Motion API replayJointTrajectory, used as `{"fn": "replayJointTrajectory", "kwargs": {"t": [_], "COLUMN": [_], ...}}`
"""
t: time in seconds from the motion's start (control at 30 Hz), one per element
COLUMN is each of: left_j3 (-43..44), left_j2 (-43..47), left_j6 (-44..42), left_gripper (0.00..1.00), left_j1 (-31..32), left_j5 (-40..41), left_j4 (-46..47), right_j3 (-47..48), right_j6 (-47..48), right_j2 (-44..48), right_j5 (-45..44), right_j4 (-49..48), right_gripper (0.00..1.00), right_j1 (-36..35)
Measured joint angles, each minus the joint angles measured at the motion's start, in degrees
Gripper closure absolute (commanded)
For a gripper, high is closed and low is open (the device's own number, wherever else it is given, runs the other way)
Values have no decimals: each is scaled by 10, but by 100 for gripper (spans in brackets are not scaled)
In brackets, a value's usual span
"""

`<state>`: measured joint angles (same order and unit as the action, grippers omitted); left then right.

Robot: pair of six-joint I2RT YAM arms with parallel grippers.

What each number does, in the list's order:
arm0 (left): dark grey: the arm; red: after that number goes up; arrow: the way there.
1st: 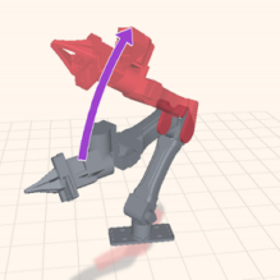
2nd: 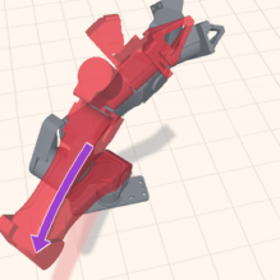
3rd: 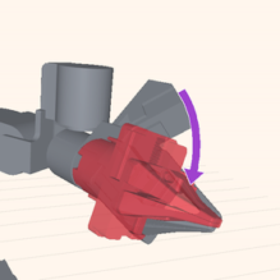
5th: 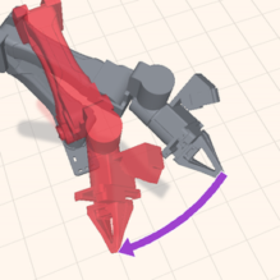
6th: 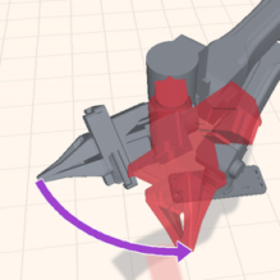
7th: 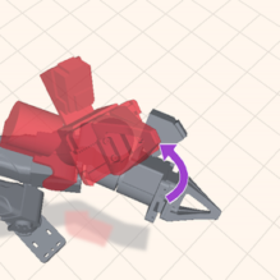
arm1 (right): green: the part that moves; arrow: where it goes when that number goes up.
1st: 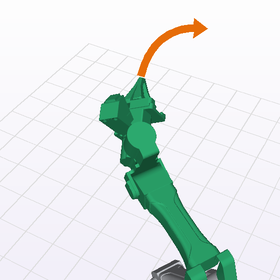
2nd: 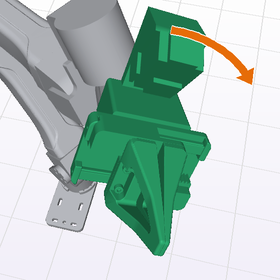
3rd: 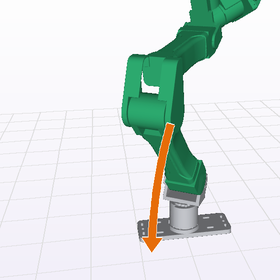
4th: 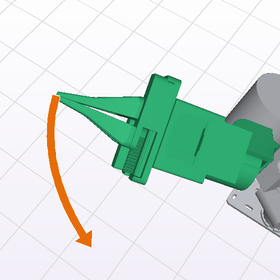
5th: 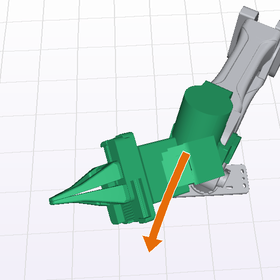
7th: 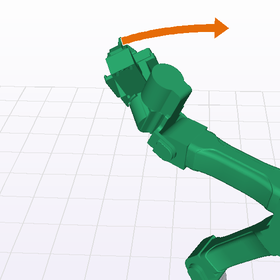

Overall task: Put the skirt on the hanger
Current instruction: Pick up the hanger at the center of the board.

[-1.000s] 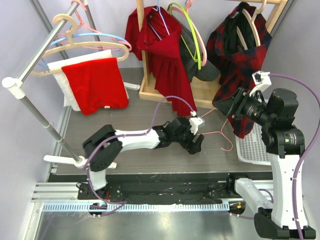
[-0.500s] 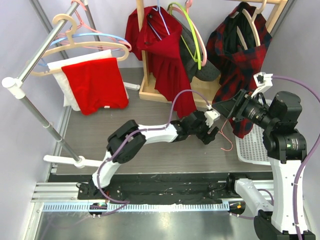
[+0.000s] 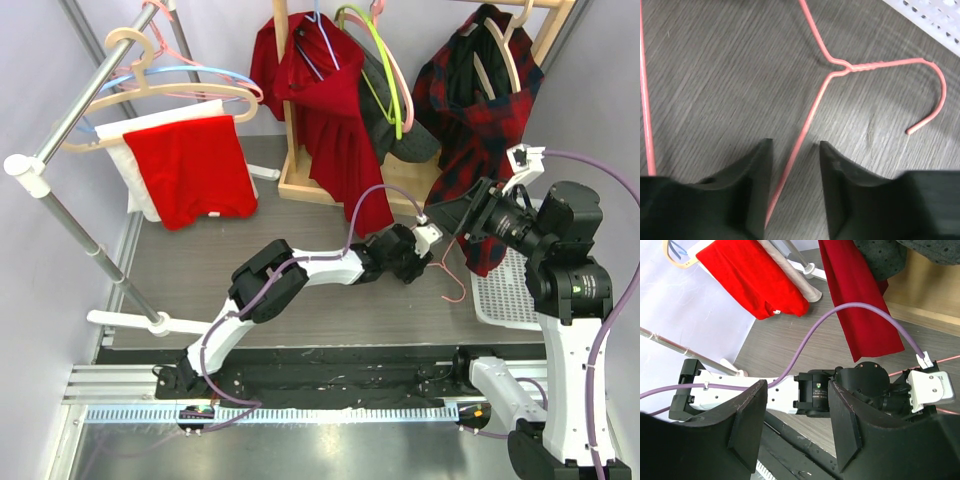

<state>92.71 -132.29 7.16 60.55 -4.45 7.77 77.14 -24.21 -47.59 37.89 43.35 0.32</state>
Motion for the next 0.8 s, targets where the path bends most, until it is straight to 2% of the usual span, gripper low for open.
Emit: {"fn": "replayJointTrajectory", "kwargs": {"t": [0.07, 0.1, 0.17, 0.5, 0.8], "left_j3": [6, 11, 18, 7, -91], "left_j2": [-3, -5, -7, 18, 178], "left_j6": [-2, -3, -10, -34, -36], "left_gripper": [74, 89, 100, 100, 100], "left_j1": [-2, -3, -5, -5, -4], "left_j5": [0, -2, -6, -59, -202], "left_j4": [-8, -14, -24, -83, -211], "right_j3": [0, 0, 0, 0, 0], "right_j6": [0, 0, 0, -2, -2], "right_j2": [0, 0, 1, 3, 3], "right_j5": [-3, -4, -8, -26, -46], "right_j4": [1, 1, 2, 5, 0], "right_gripper": [43, 43, 44, 44, 44], "right_j1": [0, 0, 0, 0, 0]}}
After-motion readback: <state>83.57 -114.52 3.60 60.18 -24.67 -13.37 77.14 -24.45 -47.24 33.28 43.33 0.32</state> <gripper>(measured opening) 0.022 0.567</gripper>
